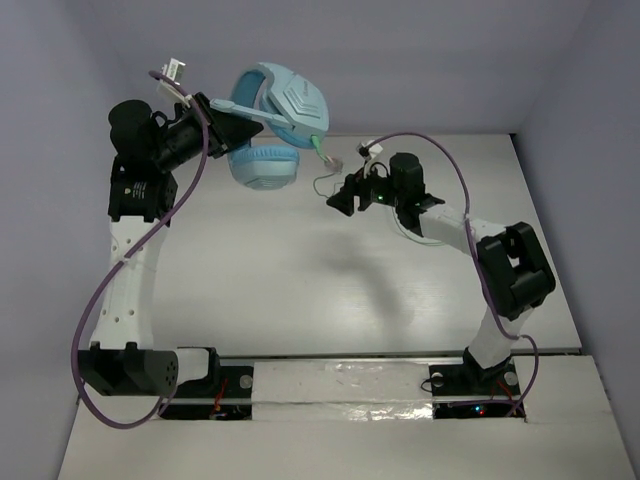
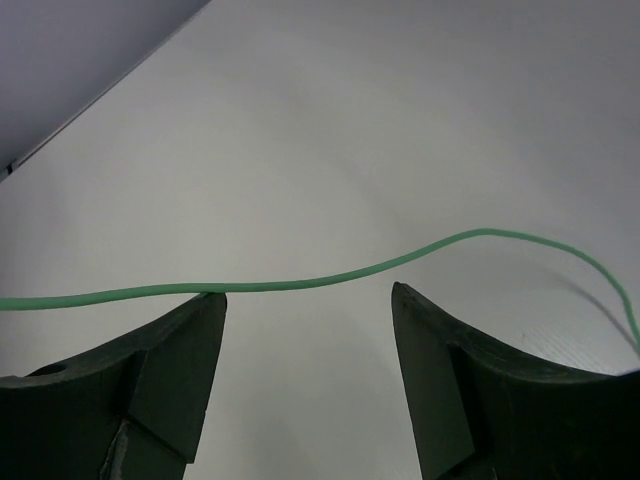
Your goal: Wrap the headphones
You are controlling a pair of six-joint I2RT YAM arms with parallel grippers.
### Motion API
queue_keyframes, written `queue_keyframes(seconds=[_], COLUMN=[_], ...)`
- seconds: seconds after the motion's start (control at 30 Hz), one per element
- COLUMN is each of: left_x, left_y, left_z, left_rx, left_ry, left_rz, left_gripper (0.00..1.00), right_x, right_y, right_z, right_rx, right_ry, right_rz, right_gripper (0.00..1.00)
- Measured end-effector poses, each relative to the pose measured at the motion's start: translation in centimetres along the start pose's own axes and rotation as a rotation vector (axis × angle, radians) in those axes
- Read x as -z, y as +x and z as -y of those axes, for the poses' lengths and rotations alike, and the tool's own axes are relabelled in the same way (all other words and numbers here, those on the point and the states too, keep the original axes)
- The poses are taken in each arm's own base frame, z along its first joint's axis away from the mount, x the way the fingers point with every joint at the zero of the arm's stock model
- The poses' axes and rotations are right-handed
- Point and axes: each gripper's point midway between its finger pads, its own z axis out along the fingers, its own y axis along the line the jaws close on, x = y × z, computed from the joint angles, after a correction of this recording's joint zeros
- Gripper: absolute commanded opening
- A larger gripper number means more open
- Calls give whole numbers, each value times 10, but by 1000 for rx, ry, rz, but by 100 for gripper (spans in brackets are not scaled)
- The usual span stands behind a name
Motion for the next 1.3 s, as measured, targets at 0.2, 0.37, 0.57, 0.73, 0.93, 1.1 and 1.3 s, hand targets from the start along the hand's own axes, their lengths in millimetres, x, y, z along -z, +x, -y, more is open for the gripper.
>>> queue_keyframes(seconds=[0.2,0.37,0.57,0.73,0.93,1.1,1.3], left_x=[0,2,7,8,8,7,5], left_y=[-2,-4,-4,-1,1,3,0], left_z=[7,14,29,33,34,29,25], left_rx=[50,84,111,133,148,147,148], left_ry=[18,32,86,111,127,109,87], left_rz=[3,11,16,4,-6,-6,13], left_gripper=[0,0,0,0,0,0,0], right_x=[3,1,-4,-13,-17,-24,-29], right_y=[-7,-21,-19,-22,-25,-11,-4], right_z=[-12,-24,-28,-40,-37,-33,-26], right_rx=[56,104,128,156,164,153,148], right_ry=[38,49,78,97,118,107,123], right_rz=[64,114,129,160,187,156,148], right_gripper=[72,71,67,65,69,65,65])
